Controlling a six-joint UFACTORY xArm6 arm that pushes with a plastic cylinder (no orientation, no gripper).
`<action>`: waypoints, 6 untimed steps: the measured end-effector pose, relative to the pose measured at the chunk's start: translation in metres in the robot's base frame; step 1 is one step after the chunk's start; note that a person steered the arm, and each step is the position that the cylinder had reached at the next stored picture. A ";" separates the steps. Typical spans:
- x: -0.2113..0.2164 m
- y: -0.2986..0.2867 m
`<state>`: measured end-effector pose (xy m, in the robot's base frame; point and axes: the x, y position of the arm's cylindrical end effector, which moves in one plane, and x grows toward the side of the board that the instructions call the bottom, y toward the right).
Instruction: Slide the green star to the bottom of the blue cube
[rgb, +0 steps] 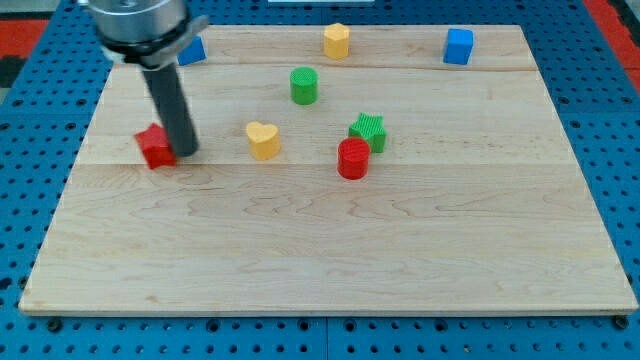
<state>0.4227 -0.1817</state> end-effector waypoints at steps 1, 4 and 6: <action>-0.030 0.016; -0.025 0.220; -0.004 0.247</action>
<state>0.4190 0.0648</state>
